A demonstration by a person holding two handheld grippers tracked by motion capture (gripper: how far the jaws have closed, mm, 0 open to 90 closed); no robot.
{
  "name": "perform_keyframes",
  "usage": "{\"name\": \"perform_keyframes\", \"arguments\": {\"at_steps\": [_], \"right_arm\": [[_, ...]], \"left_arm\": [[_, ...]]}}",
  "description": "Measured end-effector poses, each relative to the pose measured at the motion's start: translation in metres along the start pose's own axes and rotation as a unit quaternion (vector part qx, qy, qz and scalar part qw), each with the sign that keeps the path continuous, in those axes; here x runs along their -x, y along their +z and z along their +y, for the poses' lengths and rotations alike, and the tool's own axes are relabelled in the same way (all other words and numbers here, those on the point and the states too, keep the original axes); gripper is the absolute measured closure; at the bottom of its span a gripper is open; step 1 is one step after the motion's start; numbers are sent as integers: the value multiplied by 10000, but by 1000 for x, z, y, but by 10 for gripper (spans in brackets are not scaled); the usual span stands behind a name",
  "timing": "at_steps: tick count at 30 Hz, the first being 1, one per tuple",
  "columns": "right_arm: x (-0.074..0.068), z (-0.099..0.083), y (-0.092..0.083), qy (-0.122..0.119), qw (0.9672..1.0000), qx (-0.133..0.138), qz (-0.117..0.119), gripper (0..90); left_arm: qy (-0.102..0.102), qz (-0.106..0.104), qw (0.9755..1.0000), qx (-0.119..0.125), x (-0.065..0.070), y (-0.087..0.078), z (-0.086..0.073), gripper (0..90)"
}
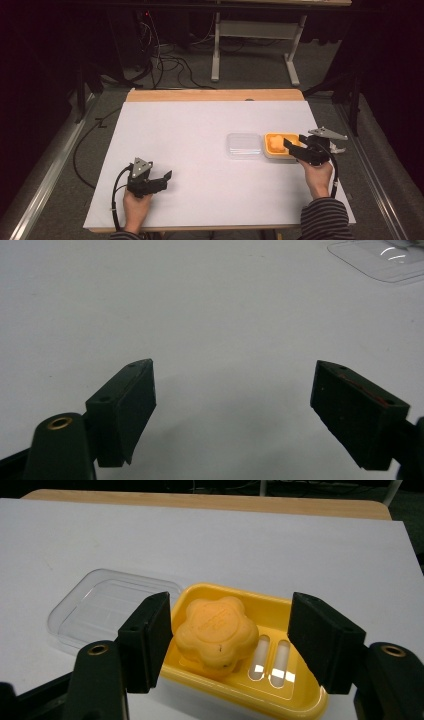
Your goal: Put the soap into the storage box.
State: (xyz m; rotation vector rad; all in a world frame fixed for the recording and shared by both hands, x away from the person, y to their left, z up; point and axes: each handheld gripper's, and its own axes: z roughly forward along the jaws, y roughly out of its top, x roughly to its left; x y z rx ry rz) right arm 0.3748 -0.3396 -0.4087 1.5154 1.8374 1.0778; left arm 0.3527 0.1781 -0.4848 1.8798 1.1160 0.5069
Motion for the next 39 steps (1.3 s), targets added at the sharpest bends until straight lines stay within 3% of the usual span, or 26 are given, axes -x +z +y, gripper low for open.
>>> {"name": "perform_keyframes", "arguments": {"at_steps": [39], "right_arm": [[1, -22, -28, 148, 9989, 426, 115, 348]], "left_arm": [[5, -11, 10000, 14, 0, -1, 0, 186]]}}
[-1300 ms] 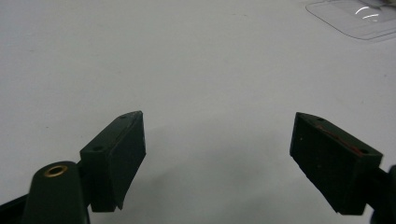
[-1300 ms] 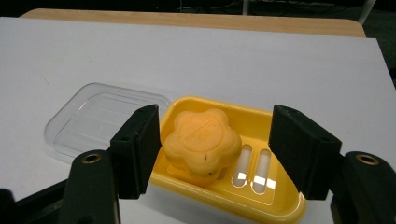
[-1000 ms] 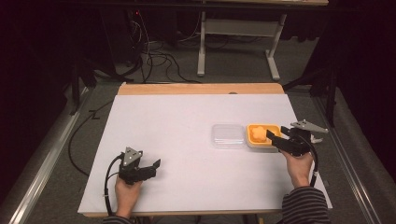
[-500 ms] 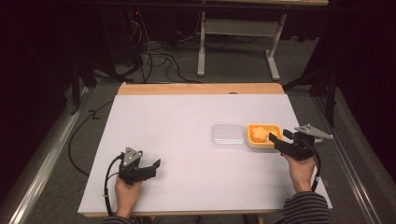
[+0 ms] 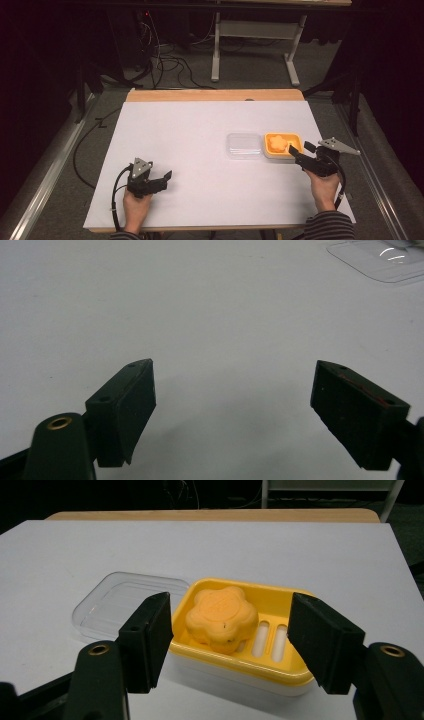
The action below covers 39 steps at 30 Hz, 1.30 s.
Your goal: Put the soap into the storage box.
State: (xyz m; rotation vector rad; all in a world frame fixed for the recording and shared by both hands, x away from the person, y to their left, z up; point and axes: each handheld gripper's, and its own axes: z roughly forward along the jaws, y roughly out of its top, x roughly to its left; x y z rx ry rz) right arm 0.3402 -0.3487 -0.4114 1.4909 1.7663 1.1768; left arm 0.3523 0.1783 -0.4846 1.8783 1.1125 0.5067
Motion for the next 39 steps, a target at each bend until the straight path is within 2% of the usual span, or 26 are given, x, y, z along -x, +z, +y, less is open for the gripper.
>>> {"name": "perform_keyframes", "arguments": {"at_steps": [5, 10, 16, 24, 39], "right_arm": [[2, -3, -4, 67, 10000, 40, 3, 344], [0, -6, -7, -6, 10000, 75, 64, 344], [-4, -12, -12, 51, 9998, 116, 141, 343], [-9, -17, -13, 10, 9996, 147, 246, 343], [-21, -31, -3, 5, 9992, 39, 398, 340]], "left_arm": [[10, 3, 10000, 1, 0, 0, 0, 187], [10, 23, 10000, 7, 0, 0, 0, 187], [13, 18, 10000, 6, 0, 0, 0, 187], [11, 29, 10000, 9, 1, 0, 0, 187], [10, 15, 10000, -2, 0, 0, 0, 187]]}}
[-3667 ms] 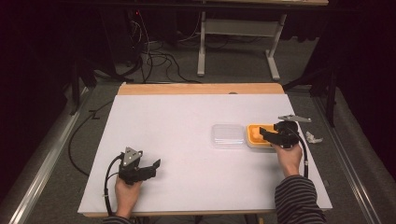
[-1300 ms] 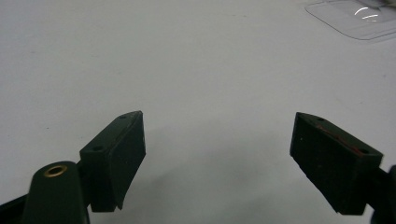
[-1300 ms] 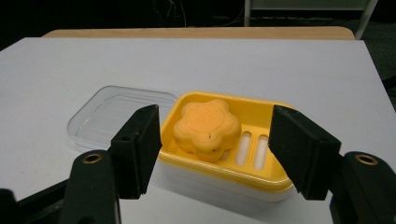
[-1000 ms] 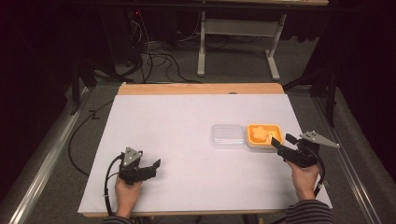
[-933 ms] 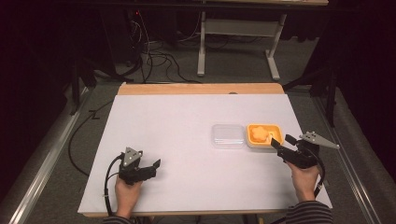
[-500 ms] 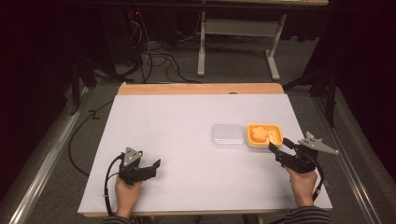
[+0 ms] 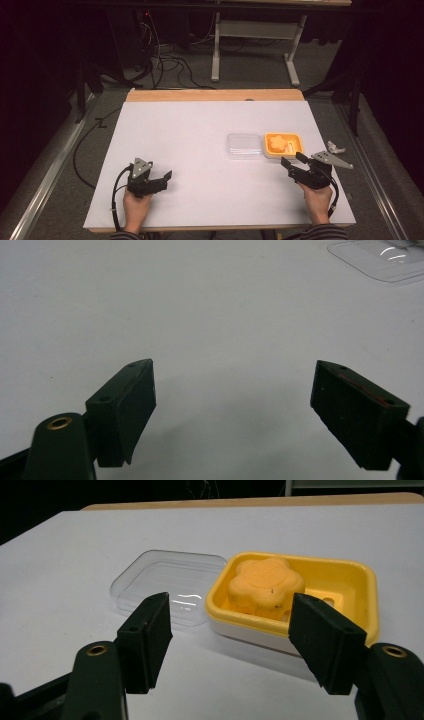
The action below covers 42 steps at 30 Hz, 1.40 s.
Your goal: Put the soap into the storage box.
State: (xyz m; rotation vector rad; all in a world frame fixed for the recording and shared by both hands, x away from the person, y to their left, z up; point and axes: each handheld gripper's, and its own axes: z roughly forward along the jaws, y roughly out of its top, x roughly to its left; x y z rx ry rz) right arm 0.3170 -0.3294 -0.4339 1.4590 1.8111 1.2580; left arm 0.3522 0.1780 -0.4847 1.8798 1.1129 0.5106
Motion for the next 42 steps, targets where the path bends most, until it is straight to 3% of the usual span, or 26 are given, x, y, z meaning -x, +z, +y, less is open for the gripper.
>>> {"name": "perform_keyframes", "arguments": {"at_steps": [23, 42], "right_arm": [[-13, -20, 11, 33, 9997, -120, 213, 341], [-27, -39, 27, -169, 9986, -436, 249, 343]], "left_arm": [[1, 13, 10000, 3, 0, 0, 0, 188], [6, 6, 10000, 15, 0, 0, 0, 188]]}}
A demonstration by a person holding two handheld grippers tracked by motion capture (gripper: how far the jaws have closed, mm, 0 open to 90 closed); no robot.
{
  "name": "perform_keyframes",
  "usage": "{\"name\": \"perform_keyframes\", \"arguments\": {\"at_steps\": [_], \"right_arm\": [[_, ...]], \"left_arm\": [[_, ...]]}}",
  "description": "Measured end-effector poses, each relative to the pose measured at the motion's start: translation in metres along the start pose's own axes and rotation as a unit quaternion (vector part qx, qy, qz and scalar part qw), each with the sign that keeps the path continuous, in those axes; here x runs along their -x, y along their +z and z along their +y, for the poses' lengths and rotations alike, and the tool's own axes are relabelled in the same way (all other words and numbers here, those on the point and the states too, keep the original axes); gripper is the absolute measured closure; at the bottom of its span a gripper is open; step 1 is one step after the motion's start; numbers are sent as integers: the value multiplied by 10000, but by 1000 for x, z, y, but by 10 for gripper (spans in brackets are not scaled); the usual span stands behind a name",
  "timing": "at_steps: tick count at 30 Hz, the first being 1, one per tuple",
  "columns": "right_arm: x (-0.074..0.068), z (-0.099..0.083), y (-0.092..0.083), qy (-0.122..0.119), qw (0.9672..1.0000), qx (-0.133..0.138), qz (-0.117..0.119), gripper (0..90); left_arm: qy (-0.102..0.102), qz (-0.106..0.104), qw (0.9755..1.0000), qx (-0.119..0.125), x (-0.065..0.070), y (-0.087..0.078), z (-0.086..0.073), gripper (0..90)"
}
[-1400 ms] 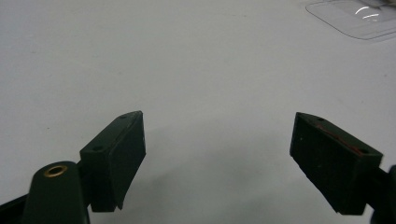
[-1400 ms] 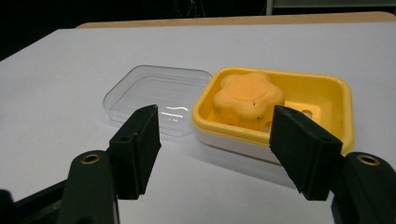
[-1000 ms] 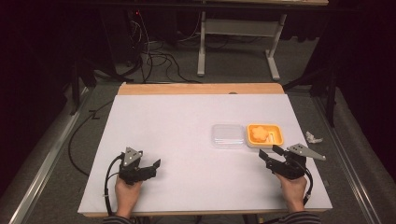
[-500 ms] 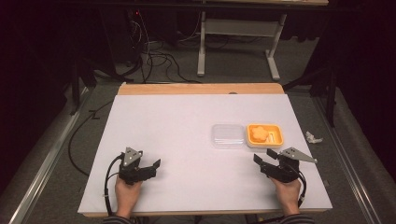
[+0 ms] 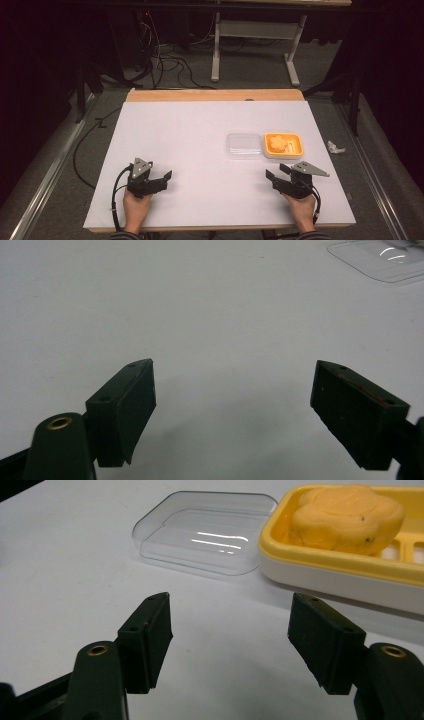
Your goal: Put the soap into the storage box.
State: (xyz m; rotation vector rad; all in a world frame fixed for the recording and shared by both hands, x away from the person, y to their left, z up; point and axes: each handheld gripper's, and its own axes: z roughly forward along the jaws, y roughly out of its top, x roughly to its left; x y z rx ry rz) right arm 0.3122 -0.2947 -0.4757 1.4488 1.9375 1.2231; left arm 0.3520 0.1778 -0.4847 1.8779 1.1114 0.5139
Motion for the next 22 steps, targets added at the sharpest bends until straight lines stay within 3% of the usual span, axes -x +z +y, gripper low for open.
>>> {"name": "perform_keyframes", "arguments": {"at_steps": [11, 18, 22], "right_arm": [[-7, -1, 7, -285, 9993, -219, -93, 343], [-12, 1, 14, -472, 9967, -638, -177, 339], [-12, 1, 15, -446, 9967, -648, -195, 340]], "left_arm": [[2, 5, 10000, 6, 0, 0, 0, 187], [9, 17, 10000, 30, 0, -1, 0, 185], [8, 20, 10000, 32, 0, -1, 0, 185]]}}
